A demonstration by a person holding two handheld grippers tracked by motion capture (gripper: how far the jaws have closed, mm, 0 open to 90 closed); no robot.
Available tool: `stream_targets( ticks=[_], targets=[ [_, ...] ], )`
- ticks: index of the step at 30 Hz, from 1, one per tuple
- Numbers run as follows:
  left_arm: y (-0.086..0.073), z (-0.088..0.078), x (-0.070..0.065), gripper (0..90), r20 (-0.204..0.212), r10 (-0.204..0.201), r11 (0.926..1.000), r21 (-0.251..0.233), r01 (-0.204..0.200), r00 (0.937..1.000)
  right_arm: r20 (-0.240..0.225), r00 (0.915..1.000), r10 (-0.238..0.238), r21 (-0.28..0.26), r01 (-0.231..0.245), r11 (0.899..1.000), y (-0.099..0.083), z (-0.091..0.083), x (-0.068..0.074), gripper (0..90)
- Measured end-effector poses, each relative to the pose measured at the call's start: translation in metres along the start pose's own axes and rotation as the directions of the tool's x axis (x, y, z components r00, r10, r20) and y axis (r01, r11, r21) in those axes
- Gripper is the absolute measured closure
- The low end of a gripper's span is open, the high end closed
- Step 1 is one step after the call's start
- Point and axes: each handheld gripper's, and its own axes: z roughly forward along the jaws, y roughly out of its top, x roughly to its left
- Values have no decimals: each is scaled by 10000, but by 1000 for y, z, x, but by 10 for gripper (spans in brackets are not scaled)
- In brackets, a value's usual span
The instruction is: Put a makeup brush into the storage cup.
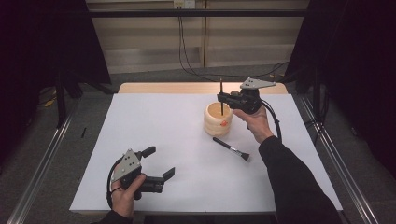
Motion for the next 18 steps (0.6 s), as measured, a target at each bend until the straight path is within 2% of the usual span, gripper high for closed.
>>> stream_targets(
  ticks=[9, 12, 18],
  targets=[
    [1, -1, 0, 16, -27, 109, 9999, -26, -110, 9999, -4, 9999, 105, 61, -105, 9999, -10, 4, 0, 836],
    [0, 0, 0, 16, -34, -12, 10000, -77, 11, 10000, -13, 9999, 108, 114, -108, 9999, -14, 5, 1, 836],
    [0, 0, 0, 16, -32, 15, 10000, -47, -15, 10000, -3, 9998, 187, 323, -186, 9993, -23, 7, -1, 836]
  ],
)
